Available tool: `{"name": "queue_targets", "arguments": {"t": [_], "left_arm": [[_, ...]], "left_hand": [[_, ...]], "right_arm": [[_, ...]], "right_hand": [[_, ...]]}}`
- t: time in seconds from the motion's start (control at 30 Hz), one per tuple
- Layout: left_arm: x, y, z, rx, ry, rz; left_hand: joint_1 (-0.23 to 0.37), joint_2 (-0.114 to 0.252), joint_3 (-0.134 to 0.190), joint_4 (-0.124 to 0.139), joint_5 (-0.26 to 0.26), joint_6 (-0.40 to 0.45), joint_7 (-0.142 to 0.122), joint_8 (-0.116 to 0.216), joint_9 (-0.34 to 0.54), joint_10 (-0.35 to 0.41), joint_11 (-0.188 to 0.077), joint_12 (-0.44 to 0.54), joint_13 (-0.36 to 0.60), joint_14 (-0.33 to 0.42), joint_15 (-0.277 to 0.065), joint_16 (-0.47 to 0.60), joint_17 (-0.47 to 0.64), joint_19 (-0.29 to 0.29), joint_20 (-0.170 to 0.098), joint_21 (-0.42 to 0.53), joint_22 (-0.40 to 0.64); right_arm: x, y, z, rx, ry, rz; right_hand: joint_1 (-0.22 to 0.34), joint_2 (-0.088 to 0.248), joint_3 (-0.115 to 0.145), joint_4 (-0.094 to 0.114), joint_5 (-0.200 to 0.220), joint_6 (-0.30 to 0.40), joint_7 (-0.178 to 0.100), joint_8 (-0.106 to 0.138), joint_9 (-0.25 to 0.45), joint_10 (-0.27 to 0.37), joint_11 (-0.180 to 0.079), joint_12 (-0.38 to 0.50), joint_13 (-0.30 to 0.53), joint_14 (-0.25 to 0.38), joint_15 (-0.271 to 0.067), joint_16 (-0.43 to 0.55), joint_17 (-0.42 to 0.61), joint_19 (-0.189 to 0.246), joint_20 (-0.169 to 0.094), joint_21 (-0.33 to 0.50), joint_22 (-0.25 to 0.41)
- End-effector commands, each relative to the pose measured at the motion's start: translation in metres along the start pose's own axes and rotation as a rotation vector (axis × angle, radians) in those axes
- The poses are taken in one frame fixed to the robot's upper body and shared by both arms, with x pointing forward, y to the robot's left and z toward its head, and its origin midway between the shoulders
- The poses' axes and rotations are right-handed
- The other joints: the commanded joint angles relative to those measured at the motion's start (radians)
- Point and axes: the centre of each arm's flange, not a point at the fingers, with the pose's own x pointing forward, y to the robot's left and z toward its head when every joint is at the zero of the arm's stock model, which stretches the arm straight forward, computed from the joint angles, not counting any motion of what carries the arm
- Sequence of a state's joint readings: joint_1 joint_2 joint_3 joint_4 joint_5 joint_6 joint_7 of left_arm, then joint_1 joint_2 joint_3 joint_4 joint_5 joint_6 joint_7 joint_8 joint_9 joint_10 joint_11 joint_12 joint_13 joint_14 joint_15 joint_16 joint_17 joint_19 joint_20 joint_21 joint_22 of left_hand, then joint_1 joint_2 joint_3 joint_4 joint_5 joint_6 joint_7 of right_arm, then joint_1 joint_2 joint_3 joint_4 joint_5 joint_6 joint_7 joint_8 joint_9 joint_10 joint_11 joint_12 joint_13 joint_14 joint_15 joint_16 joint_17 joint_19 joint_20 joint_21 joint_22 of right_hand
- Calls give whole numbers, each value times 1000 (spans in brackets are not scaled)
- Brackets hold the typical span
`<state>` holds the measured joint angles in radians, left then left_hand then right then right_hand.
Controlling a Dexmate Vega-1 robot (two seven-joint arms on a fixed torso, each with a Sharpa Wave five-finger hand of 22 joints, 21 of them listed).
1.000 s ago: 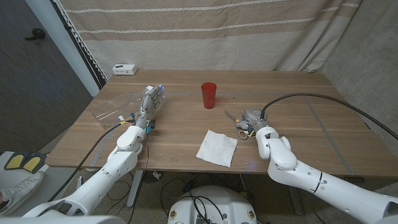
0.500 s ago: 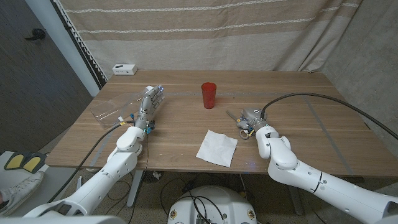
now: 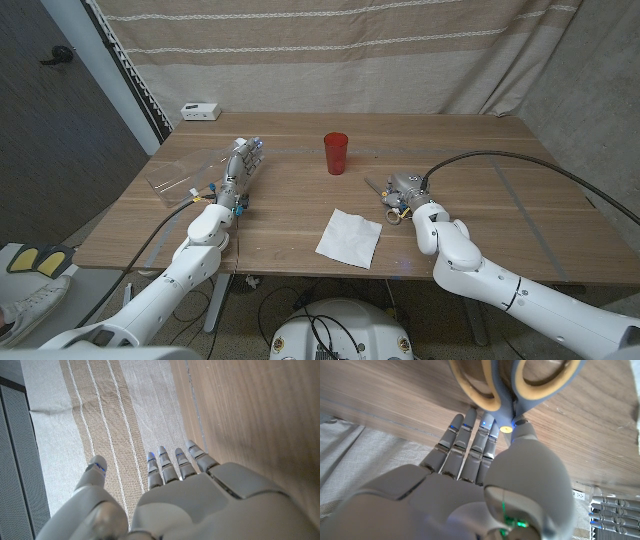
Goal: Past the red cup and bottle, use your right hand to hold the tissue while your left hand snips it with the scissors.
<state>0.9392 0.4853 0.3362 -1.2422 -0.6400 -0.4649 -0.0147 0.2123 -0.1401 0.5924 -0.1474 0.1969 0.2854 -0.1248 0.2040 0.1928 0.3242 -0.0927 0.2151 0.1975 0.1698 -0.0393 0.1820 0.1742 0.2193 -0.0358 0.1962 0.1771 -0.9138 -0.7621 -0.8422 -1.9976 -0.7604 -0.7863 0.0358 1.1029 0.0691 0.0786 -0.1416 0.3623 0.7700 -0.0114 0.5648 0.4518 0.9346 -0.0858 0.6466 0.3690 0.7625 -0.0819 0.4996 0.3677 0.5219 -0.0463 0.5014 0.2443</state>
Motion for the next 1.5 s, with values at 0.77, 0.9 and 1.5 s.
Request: {"name": "queue_targets", "arguments": {"t": [0.77,0.9,1.5], "left_arm": [[-1,-3,-1,-5,-7,-8],[-2,-3,0,-4,-8,-6],[-2,-4,0,-2,-2,-8]], "left_hand": [[-1,5,-8,0,6,8,-3,1,4,8,-2,6,2,-1,-101,4,4,-4,-98,3,2],[-1,5,-8,0,6,8,-3,1,4,8,-4,6,2,-1,-102,3,4,-4,-98,3,2],[-1,6,-9,1,7,8,-4,0,4,9,1,6,2,0,-102,4,4,-4,-97,3,2]], "right_arm": [[-13,-32,-9,158,-43,-206],[-14,-32,-11,184,-46,-210],[-12,-36,-20,348,-52,-219]], "right_hand": [[160,87,61,-21,-47,56,-42,15,1,108,-83,7,6,61,-159,-5,-4,10,-33,35,7],[162,85,62,-20,-52,58,-42,16,0,110,-82,7,6,64,-159,-8,-6,9,-33,38,7],[173,84,70,-12,-77,48,-43,24,3,101,-82,4,15,97,-160,-19,-15,-2,-34,54,8]]}}
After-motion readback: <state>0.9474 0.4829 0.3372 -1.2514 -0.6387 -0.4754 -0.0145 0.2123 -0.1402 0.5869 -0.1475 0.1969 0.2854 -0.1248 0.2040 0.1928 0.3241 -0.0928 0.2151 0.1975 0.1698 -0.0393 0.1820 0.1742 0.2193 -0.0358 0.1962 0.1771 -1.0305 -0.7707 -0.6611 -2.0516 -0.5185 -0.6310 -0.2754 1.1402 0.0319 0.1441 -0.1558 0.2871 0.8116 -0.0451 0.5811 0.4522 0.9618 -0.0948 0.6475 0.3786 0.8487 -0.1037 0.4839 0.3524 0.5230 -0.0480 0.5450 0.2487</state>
